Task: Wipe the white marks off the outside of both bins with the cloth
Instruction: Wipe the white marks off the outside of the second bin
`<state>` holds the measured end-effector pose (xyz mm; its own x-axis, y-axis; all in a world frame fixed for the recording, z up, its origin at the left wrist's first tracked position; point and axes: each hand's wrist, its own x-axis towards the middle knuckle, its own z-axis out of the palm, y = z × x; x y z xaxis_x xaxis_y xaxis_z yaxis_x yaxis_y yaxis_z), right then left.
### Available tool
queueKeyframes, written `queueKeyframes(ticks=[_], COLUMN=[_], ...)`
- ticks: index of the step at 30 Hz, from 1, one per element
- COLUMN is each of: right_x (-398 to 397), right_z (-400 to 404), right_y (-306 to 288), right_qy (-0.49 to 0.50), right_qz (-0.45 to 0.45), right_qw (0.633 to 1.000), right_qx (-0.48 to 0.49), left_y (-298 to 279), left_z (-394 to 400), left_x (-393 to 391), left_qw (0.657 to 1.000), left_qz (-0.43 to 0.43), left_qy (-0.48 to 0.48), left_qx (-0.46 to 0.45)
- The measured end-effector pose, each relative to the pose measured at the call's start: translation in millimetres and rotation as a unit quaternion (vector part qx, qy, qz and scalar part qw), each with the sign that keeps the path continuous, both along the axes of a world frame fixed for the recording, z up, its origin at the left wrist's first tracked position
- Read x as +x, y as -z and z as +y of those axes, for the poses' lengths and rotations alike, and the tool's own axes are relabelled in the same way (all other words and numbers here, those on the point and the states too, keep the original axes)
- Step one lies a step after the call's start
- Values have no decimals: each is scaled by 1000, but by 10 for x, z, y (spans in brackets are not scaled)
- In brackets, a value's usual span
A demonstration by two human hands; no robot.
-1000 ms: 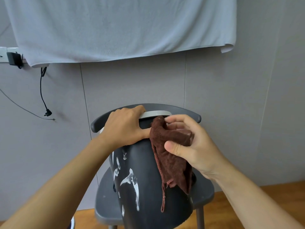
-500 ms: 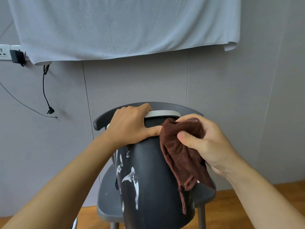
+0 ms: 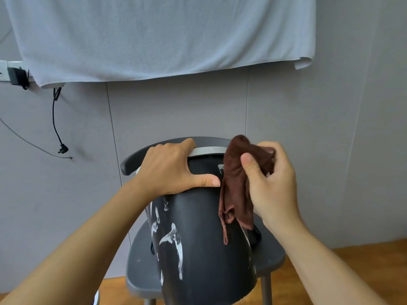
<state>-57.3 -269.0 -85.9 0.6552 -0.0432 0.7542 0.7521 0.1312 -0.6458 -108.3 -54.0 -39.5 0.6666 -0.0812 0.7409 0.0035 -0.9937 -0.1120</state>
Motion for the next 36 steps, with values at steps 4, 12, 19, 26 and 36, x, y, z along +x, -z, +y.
queueKeyframes(ticks=[4,12,19,26,36], right_x=[201,206,171,139,293], right_z=[-215,-16,162,192,-67], right_y=[-93,304,436,385,274], right_qy=[76,85,76,80,89], right_qz=[-33,-51,-46,-86,-105], right_qw=[997,986,987,980,981], right_qx=[-5,-131,-132,-159,-138], left_y=[5,-1,-121,-37,84], left_z=[60,30,-6,-107,-113], left_x=[-14,-14,-34,47,105], left_qw=[999,991,981,999,984], left_qz=[-22,9,68,-18,-126], left_qy=[36,105,158,33,102], left_qx=[-10,-86,-93,2,-70])
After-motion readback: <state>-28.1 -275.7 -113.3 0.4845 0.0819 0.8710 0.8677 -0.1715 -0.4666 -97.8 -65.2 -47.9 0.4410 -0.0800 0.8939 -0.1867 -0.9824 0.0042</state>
